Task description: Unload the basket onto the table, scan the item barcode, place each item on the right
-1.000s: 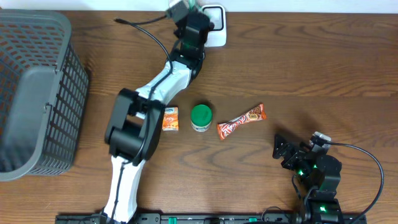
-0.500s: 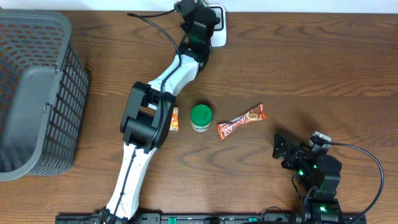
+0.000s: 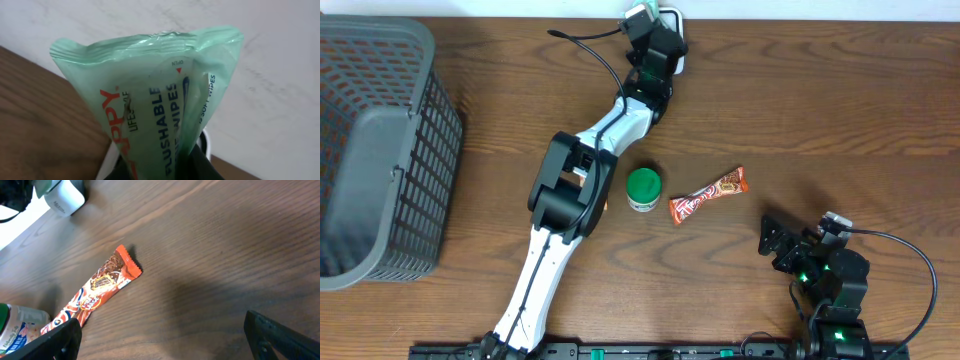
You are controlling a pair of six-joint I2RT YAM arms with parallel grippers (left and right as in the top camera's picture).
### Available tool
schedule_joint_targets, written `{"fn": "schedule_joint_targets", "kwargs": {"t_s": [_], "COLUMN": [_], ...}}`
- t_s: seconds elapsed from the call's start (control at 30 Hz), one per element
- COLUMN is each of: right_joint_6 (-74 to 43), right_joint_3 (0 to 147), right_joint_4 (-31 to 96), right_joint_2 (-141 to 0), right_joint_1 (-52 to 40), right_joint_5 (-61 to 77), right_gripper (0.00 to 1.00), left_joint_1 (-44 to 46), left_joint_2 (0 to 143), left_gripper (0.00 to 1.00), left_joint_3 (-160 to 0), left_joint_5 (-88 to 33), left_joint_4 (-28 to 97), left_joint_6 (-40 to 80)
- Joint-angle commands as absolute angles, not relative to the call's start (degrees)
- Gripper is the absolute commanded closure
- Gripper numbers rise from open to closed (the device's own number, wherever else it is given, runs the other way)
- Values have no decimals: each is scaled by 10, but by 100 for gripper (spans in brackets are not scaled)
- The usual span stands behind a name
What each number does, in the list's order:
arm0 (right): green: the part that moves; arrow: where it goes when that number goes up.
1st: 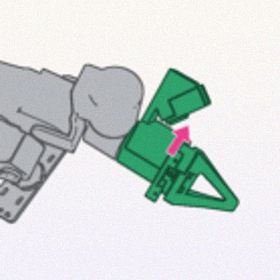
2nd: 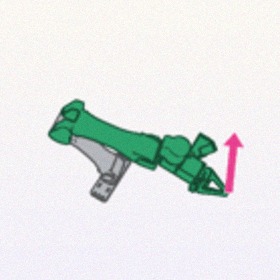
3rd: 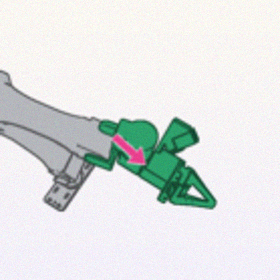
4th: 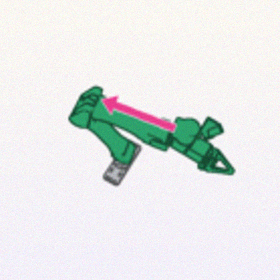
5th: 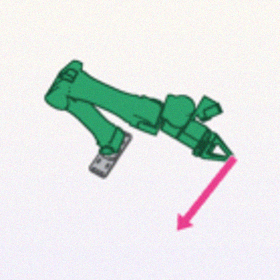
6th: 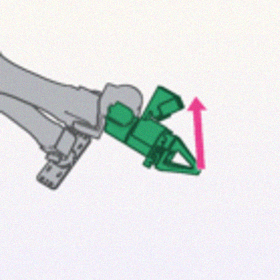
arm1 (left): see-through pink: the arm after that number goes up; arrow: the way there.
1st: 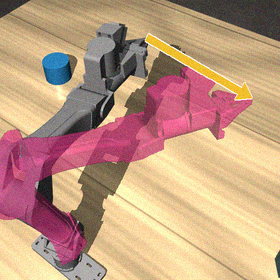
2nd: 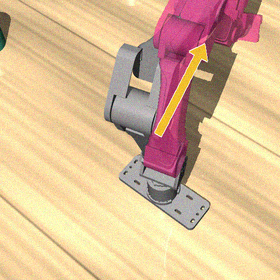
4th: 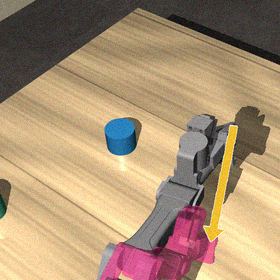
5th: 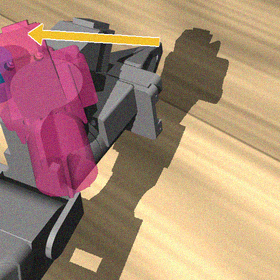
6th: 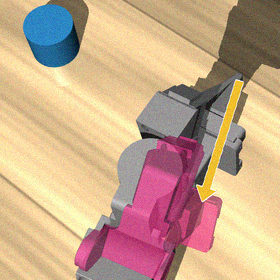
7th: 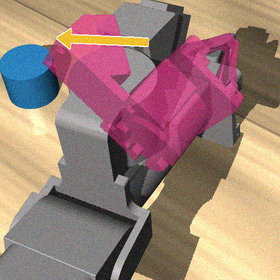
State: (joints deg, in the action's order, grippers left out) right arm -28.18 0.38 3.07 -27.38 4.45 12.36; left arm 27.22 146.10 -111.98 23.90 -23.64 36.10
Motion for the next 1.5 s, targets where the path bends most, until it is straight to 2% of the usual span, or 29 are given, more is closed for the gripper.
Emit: {"fn": "schedule_joint_targets", "kwargs": {"t_s": [0.0,0.4,0.57,0.7,0.77,0.87,1.13,1.3,1.47], "right_joint_6": [-276,-276,-276,-276,-276,-276,-276,-276,-268], "right_joint_3": [4,4,4,4,4,4,4,4,4], "right_joint_4": [32,32,32,32,32,32,32,32,34], "right_joint_2": [-273,-273,-273,-273,-273,-273,-273,-273,-273], "right_joint_1": [48,48,48,48,48,48,48,48,48], "right_joint_5": [121,121,121,121,121,121,121,121,118], "right_gripper": [1,1,1,1,1,1,1,1,1], "left_joint_1": [264,262,262,263,261,258,254,255,263], "left_joint_2": [1471,1498,1498,1491,1489,1489,1452,1390,1325], "left_gripper": [88,85,83,83,89,90,92,92,91], "left_joint_3": [-1141,-1157,-1185,-1227,-1253,-1273,-1279,-1279,-1279], "left_joint_5": [243,230,151,139,139,131,119,148,145], "left_joint_4": [-246,-246,-238,-126,-42,22,74,184,347], "left_joint_6": [395,475,475,539,588,636,604,513,417]}}
